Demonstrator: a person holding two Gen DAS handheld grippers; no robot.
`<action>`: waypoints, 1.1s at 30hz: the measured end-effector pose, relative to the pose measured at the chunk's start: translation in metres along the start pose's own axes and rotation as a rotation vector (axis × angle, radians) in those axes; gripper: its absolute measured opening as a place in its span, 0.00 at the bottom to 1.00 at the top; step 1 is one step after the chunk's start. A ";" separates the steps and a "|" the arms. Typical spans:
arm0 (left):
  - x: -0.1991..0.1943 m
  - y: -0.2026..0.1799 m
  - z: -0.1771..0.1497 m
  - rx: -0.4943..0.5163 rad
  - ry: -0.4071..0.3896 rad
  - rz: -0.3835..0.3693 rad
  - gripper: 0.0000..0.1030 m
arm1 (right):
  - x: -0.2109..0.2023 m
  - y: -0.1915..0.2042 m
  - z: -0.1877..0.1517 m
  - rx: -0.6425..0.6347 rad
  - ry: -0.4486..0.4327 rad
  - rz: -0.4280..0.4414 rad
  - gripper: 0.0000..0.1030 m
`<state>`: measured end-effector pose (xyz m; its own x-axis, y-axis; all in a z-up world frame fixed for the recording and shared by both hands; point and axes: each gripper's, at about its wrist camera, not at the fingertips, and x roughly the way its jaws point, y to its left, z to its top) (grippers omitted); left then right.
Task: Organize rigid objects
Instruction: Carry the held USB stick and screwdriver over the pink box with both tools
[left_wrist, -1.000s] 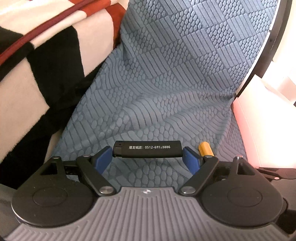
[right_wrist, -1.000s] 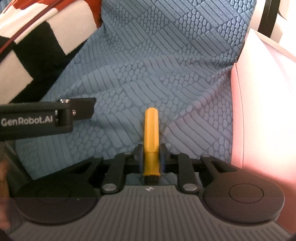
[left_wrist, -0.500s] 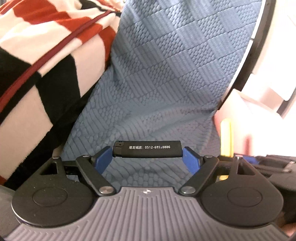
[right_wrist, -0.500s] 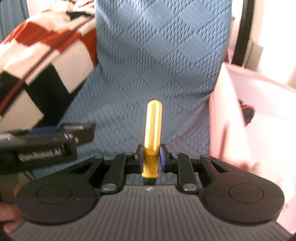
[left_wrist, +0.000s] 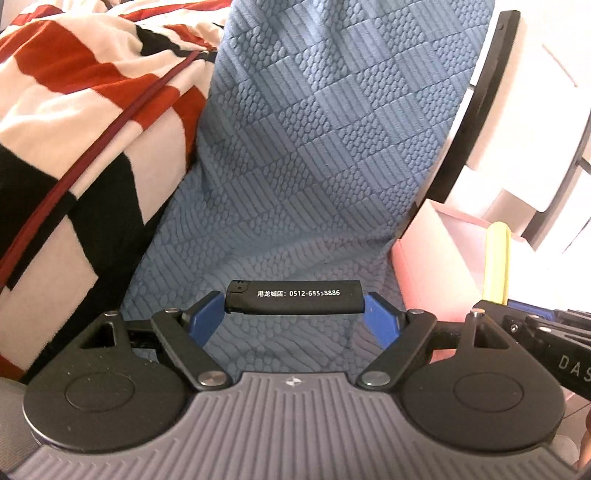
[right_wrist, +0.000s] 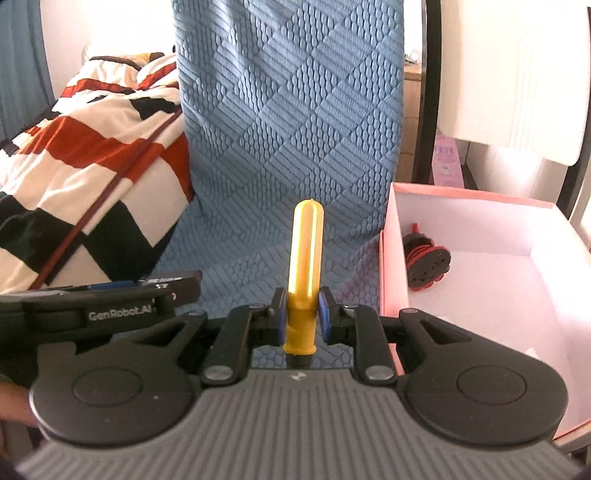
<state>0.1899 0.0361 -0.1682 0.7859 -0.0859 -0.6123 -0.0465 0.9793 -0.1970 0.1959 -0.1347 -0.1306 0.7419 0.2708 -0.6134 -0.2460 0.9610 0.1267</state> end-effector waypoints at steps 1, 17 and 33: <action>-0.002 -0.002 0.001 -0.001 0.001 -0.007 0.83 | -0.004 -0.001 0.001 -0.002 -0.005 -0.001 0.20; -0.054 -0.066 0.033 0.030 -0.046 -0.144 0.83 | -0.064 -0.031 0.015 0.039 -0.079 -0.034 0.20; -0.055 -0.171 0.028 0.118 -0.025 -0.309 0.83 | -0.109 -0.107 0.004 0.146 -0.135 -0.167 0.20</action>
<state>0.1720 -0.1217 -0.0788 0.7664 -0.3793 -0.5184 0.2670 0.9221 -0.2799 0.1441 -0.2670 -0.0747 0.8438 0.1032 -0.5267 -0.0275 0.9883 0.1498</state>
